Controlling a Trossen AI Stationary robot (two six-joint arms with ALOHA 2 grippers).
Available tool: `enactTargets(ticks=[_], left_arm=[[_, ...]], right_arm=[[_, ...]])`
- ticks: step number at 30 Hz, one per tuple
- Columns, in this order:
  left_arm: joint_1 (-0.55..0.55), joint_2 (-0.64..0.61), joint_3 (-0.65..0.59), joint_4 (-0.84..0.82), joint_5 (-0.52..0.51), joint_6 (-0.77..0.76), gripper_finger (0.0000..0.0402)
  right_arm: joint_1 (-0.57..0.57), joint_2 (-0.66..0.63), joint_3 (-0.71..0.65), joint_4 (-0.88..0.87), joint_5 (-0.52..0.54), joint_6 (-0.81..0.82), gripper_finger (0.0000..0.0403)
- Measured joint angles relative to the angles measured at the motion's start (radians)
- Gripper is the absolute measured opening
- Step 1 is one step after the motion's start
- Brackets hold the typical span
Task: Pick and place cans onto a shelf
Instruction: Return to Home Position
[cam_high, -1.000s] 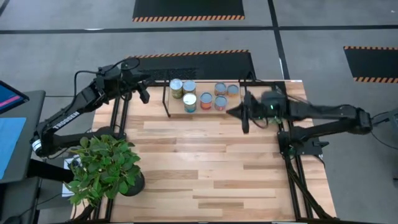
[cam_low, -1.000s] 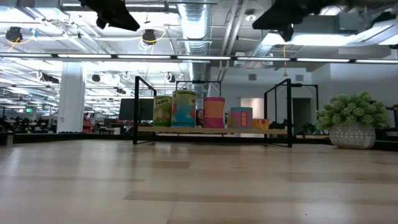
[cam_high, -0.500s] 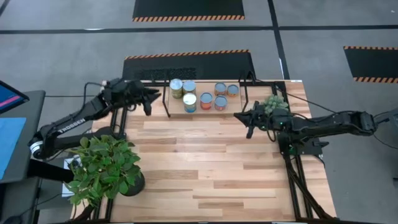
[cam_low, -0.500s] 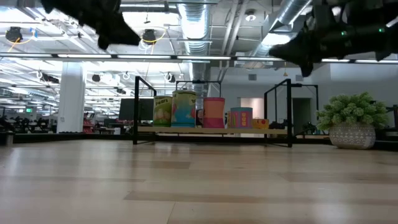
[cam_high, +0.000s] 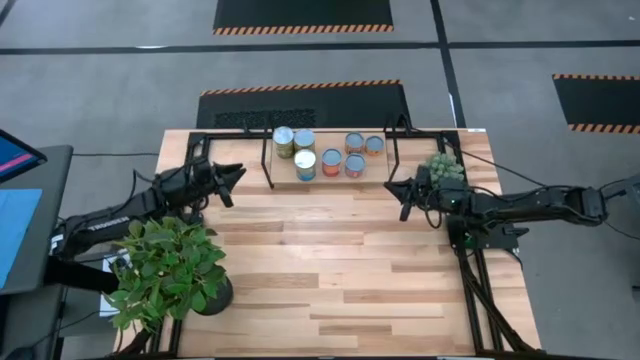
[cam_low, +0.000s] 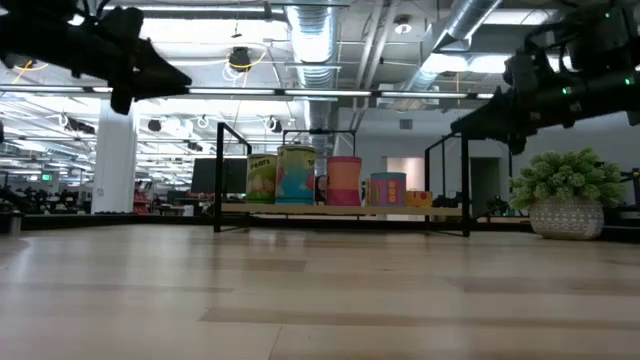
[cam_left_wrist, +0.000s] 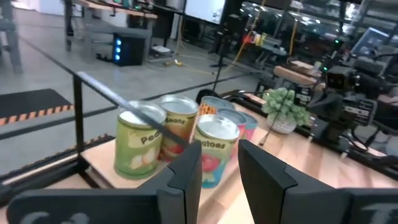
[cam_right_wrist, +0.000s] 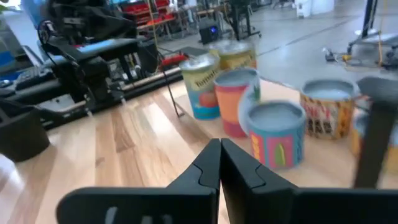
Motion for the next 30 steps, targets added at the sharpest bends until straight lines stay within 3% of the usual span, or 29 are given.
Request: enactTargets(ticks=[9, 14, 30], left_arm=[[-0.096, -0.096, -0.079, -0.007, -0.163, -0.031, 0.0093], [-0.096, -0.087, -0.081, -0.061, -0.168, -0.03, 0.0093], [-0.096, -0.086, -0.081, -0.472, -0.165, -0.028, 0.0093]], right_arm=[[-0.017, -0.027, -0.06, 0.038, -0.011, 0.057, 0.0033], [-0.017, -0.026, -0.06, -0.02, -0.011, 0.056, 0.0033], [-0.017, -0.046, -0.059, -0.257, -0.013, 0.053, 0.0034]])
